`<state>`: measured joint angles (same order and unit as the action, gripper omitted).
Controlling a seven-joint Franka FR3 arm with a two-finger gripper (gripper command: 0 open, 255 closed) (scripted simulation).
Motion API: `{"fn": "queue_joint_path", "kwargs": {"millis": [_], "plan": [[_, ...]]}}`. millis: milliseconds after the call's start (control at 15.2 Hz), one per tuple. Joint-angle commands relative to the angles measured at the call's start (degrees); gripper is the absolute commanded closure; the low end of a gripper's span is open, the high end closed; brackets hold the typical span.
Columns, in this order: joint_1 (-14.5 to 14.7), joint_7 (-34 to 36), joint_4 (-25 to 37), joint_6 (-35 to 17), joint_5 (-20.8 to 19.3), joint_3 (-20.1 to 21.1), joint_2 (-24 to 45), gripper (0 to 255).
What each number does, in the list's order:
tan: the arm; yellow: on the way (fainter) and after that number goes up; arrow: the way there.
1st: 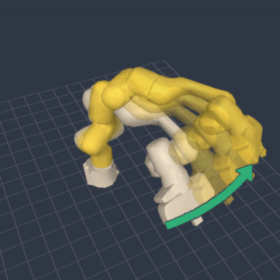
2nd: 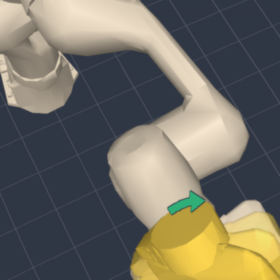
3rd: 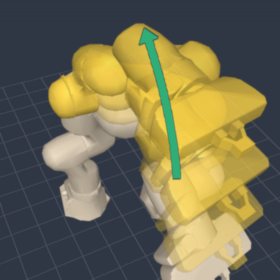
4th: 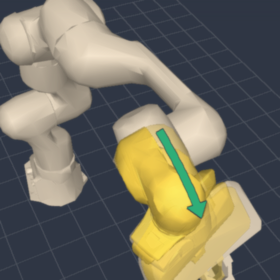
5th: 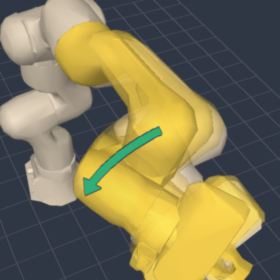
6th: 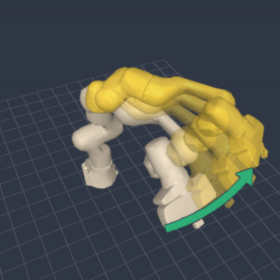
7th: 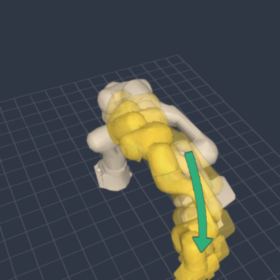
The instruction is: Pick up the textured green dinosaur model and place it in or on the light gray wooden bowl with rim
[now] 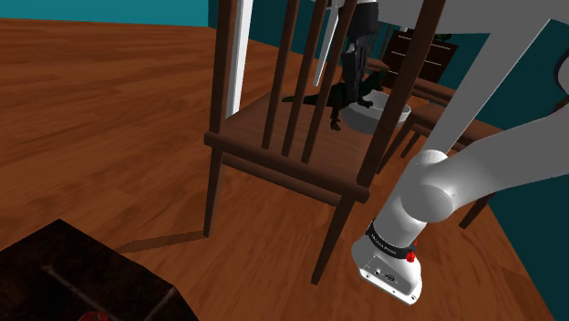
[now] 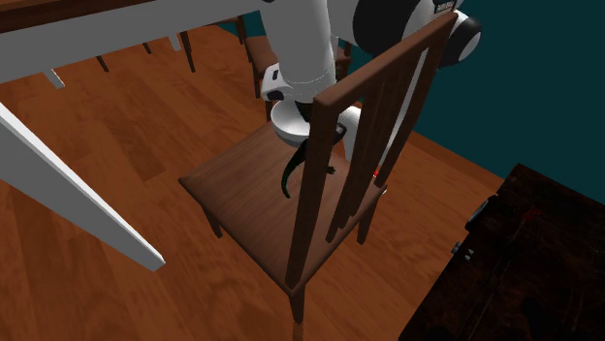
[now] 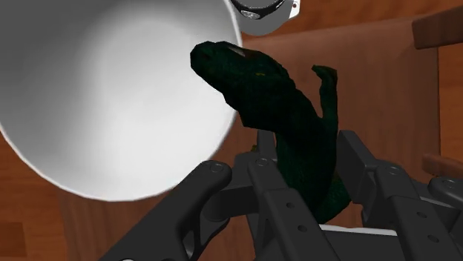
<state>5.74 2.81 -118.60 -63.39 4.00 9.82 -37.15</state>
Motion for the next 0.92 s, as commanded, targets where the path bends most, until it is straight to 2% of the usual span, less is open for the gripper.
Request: {"fn": "queue_joint_path", "kwargs": {"millis": [0, 858], "plan": [[0.92, 1.2, 3.26, 1.99, 4.68, 0.66, 0.67, 255], [0.91, 2.69, 18.38, 11.44, 4.38, 0.17, 6.36, 255]]}}
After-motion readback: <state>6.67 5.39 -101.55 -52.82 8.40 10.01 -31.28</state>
